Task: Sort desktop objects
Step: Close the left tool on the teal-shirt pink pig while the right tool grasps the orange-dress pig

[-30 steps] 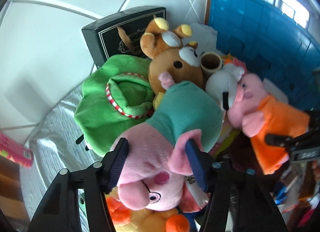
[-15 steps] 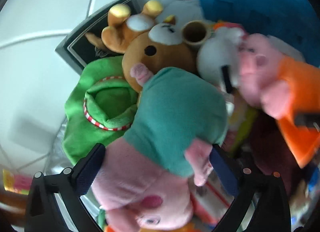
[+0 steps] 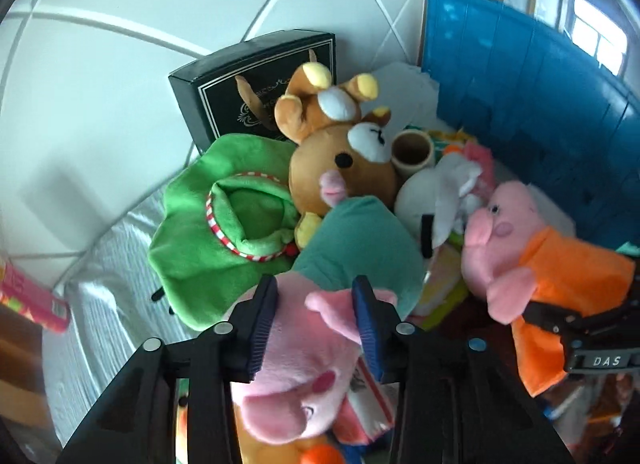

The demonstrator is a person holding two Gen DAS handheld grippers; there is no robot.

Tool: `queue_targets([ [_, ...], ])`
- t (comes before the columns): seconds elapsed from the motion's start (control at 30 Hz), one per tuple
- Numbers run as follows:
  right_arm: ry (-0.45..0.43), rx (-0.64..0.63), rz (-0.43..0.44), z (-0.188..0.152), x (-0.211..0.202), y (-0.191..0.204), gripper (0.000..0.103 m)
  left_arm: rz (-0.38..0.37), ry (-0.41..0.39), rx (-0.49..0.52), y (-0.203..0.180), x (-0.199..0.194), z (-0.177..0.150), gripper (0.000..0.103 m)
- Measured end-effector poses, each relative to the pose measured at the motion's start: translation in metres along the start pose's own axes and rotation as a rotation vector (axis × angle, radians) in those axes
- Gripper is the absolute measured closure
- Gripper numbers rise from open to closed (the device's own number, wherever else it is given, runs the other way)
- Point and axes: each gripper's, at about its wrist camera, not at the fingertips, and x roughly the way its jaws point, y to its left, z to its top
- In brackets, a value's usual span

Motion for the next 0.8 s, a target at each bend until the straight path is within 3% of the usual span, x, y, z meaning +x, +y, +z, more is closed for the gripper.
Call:
queue_targets([
  [0.03,0.000,-0.006,0.002,-0.003,-0.006,-0.002,0.023,0.003,0.000,0.004,0.002,-0.002,0.001,0.050],
  [0.07,-0.002,-0.009,0.006,-0.005,-0.012,-0.005,0.023,0.016,-0.007,0.013,0.003,-0.002,0.000,0.027],
  [0.13,-0.012,-0.011,0.006,-0.009,-0.023,-0.014,0.023,0.045,-0.025,0.035,0.005,-0.004,-0.001,0.014],
  [0.17,-0.014,-0.010,-0.005,-0.010,-0.025,-0.018,0.023,0.060,-0.035,0.047,0.006,-0.005,-0.002,0.014],
  [0.3,-0.009,0.018,-0.011,-0.018,-0.025,-0.034,0.023,0.088,-0.016,-0.057,0.031,-0.009,-0.013,0.014],
  [0.47,0.023,0.068,0.024,-0.033,-0.008,-0.047,0.022,0.068,0.030,-0.132,0.051,-0.007,-0.044,0.014],
  [0.63,0.019,0.083,0.035,-0.036,-0.004,-0.050,0.020,0.061,0.051,-0.096,0.029,0.003,-0.069,0.014],
  [0.8,0.018,0.065,0.015,-0.036,-0.003,-0.044,0.019,0.136,0.097,-0.106,0.016,0.046,-0.062,0.014],
])
